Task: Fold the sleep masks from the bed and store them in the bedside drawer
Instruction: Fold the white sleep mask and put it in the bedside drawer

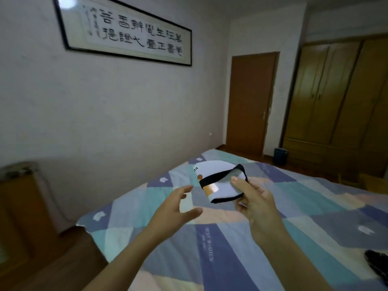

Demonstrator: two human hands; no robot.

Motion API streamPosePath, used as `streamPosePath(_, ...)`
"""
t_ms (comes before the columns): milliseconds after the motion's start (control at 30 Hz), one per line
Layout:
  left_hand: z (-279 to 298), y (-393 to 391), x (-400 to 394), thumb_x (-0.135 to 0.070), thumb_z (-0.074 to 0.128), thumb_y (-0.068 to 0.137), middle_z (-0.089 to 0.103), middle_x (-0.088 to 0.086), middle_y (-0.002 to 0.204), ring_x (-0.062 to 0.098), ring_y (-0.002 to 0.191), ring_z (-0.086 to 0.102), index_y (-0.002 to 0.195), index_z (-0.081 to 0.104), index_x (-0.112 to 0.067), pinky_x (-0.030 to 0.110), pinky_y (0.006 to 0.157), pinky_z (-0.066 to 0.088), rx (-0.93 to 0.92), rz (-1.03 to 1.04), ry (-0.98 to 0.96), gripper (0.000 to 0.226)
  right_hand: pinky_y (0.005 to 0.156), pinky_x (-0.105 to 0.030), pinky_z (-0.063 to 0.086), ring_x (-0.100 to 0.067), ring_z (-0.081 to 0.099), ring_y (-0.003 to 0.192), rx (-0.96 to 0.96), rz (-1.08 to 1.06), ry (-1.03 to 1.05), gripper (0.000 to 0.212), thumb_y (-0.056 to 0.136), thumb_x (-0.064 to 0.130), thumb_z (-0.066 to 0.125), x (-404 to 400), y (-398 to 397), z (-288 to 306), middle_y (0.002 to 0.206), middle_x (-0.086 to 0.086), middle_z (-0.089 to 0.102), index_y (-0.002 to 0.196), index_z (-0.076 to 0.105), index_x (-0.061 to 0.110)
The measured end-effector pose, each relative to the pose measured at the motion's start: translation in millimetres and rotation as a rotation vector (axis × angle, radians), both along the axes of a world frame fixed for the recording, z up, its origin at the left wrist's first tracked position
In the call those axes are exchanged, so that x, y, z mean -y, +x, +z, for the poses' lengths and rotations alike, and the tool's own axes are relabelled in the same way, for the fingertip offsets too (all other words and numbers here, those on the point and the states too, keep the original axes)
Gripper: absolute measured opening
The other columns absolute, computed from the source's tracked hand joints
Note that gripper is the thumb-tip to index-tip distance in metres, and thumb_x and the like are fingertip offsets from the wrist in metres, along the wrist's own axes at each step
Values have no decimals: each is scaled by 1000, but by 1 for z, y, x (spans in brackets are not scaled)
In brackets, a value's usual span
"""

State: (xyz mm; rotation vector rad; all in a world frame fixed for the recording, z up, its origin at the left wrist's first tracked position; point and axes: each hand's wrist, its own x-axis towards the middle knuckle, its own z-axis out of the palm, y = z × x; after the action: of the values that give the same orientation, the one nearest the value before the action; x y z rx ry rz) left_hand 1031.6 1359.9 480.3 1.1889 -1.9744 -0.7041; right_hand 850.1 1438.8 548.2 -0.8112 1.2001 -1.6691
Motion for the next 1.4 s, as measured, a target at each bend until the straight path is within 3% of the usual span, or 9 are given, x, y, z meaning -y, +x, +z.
streamPosePath(67, 13, 52, -1, -52, 65, 79, 41, -23, 134, 0, 123, 42, 136, 36, -39, 26, 98, 38, 48, 52, -53, 66, 81, -41, 52, -19, 58, 76, 6, 61, -32, 5, 83, 17, 69, 10, 42, 8, 73, -4, 67, 79, 66, 15)
streamPosePath(133, 24, 106, -1, -52, 65, 79, 39, -25, 133, 0, 124, 40, 136, 35, -40, 26, 98, 38, 110, 98, -103, 66, 62, -30, 44, -15, 56, 66, 26, 130, -69, 5, 82, 16, 70, 22, 88, 14, 70, -4, 66, 79, 68, 12)
streamPosePath(200, 35, 163, 0, -52, 65, 79, 36, -28, 128, -1, 122, 39, 138, 33, -40, 23, 95, 36, 180, 156, -144, 67, 55, -25, 36, -10, 51, 55, 44, 207, -100, 5, 82, 15, 70, 33, 141, 19, 64, -2, 64, 80, 68, 10)
streamPosePath(367, 58, 302, -2, -57, 64, 76, 45, -14, 138, 10, 122, 46, 140, 30, -38, 32, 98, 44, 353, 368, -279, 74, 51, -24, 32, -11, 40, 49, 49, 336, -165, 10, 83, 14, 68, 62, 278, 27, 54, 2, 50, 75, 63, 10)
streamPosePath(533, 66, 410, 1, -60, 58, 79, 25, -9, 154, 15, 136, 33, 147, 17, -34, 34, 107, 33, 600, 551, -361, 83, 50, -27, 31, -10, 42, 45, 41, 420, -155, 11, 80, 17, 72, 95, 383, 29, 57, 0, 51, 78, 65, 9)
streamPosePath(733, 50, 503, 46, -60, 51, 82, 25, -1, 155, 21, 143, 22, 144, 26, -26, 37, 108, 31, 838, 632, -426, 76, 47, -23, 33, -5, 43, 39, 31, 504, -104, 11, 79, 17, 74, 165, 475, 22, 52, 4, 53, 75, 65, 12)
streamPosePath(900, 52, 567, 119, -65, 45, 85, 14, -2, 158, 21, 145, 14, 148, 17, -25, 40, 113, 23, 854, 743, -366, 80, 45, -22, 33, -7, 45, 45, 31, 576, -93, 12, 78, 18, 74, 251, 542, 16, 63, 0, 56, 85, 68, 11)
streamPosePath(1167, 64, 659, 230, -62, 46, 86, 16, -3, 157, 19, 144, 17, 148, 19, -23, 41, 113, 23, 834, 798, -298, 78, 47, -24, 32, -7, 44, 43, 45, 603, -90, 9, 78, 15, 74, 383, 644, 23, 56, 4, 54, 76, 66, 13)
streamPosePath(1400, 49, 773, 334, -60, 49, 84, 13, -8, 157, 16, 144, 14, 147, 14, -32, 40, 114, 21, 771, 770, -248, 77, 49, -25, 33, -7, 44, 45, -3, 604, -84, 11, 79, 15, 72, 497, 744, 9, 50, 7, 53, 72, 65, 14)
